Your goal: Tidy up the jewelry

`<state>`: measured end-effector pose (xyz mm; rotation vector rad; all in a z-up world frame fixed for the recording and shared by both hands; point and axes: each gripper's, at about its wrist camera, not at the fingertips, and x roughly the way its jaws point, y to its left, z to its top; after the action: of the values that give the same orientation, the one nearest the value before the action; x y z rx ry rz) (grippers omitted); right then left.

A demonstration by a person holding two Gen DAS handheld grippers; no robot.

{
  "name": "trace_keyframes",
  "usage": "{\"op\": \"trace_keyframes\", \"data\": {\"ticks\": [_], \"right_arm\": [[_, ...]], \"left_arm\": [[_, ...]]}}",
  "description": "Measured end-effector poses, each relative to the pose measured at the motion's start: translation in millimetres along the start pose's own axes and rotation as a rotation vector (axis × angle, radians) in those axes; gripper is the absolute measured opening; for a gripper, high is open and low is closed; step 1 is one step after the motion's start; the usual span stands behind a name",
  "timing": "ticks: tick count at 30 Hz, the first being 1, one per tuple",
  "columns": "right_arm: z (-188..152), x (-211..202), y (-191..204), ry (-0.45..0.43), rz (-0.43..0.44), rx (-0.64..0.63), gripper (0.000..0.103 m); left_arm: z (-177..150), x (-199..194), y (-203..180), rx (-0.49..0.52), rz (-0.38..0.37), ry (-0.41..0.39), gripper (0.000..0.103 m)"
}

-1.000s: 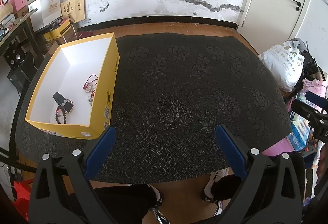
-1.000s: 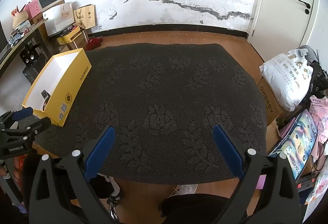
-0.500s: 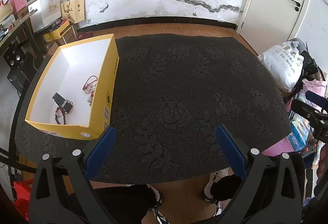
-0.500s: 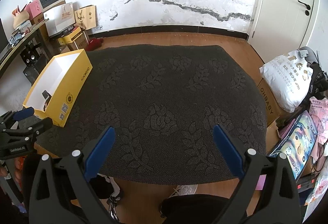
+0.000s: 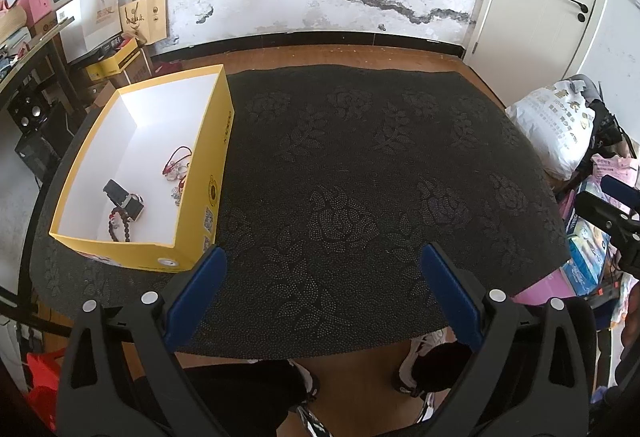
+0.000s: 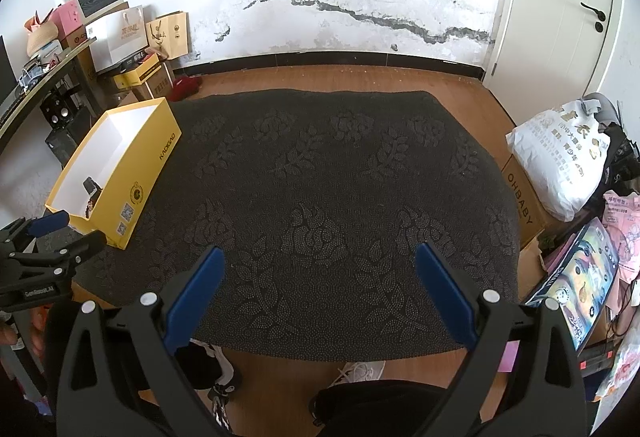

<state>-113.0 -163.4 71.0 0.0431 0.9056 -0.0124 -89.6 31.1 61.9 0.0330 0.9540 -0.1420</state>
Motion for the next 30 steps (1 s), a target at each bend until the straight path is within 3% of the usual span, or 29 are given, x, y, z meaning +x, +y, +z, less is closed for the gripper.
{"op": "trace_keyframes", "data": {"ticks": [24,30], "right_arm": [[0.6,-0.5,-0.2,-0.005,-0.003,0.004,0.093],[1.6,-0.8,0.0,0.0,-0.004,-0.001,0.093]], "left_arm": [[0.5,4.2,-0.8,0.001,0.015,0.005,0.097],[-0.6,4.8,-2.8,0.028,0.059,0.003,0.097]]}}
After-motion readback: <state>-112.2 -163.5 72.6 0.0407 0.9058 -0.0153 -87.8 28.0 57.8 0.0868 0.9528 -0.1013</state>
